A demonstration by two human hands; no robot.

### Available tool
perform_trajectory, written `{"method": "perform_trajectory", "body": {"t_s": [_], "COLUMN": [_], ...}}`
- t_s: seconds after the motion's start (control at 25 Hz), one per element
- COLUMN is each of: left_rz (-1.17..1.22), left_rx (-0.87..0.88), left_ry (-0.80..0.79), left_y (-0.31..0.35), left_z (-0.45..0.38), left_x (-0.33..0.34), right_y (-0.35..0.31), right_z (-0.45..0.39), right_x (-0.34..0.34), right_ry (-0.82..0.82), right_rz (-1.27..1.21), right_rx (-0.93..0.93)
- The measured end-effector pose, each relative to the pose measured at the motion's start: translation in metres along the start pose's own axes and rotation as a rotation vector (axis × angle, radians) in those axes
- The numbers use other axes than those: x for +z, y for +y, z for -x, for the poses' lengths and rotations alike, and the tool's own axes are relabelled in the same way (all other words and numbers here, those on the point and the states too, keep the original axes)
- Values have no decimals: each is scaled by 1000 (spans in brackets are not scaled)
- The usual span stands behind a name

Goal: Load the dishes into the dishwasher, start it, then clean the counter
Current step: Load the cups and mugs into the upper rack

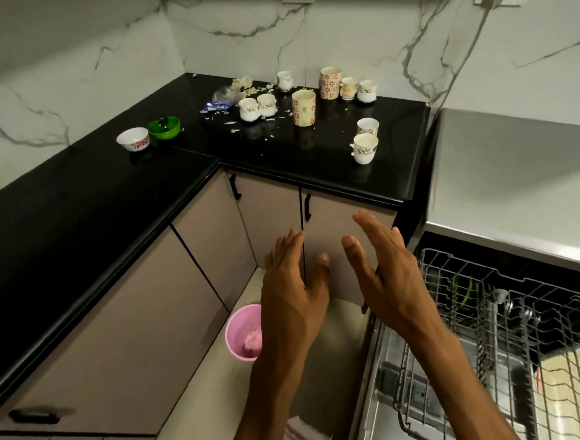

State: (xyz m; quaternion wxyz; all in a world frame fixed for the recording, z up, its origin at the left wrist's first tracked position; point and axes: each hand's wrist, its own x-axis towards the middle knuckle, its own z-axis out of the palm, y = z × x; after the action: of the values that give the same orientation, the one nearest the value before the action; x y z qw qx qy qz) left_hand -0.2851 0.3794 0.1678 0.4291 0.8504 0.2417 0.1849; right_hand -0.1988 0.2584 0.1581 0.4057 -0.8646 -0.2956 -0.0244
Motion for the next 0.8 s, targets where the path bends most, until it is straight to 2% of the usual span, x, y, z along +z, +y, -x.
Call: {"method": "perform_trajectory", "body": {"t_s": [0.36,0.64,0.8], "left_rz": [-12,-7,18], "left_rx": [10,-17,23], "left_ry": [62,-31,-75], "left_y": [-4,-28,-41], "left_z": [-54,-129,-188], "left_x": [8,4,-7], "right_y": [10,17,12], "right_z": [-49,-105,-150], "right_x": [8,39,60], "right_ry": [-17,15,68], "right_rz": [-92,-81,-123], "right_rx": [16,90,148]}}
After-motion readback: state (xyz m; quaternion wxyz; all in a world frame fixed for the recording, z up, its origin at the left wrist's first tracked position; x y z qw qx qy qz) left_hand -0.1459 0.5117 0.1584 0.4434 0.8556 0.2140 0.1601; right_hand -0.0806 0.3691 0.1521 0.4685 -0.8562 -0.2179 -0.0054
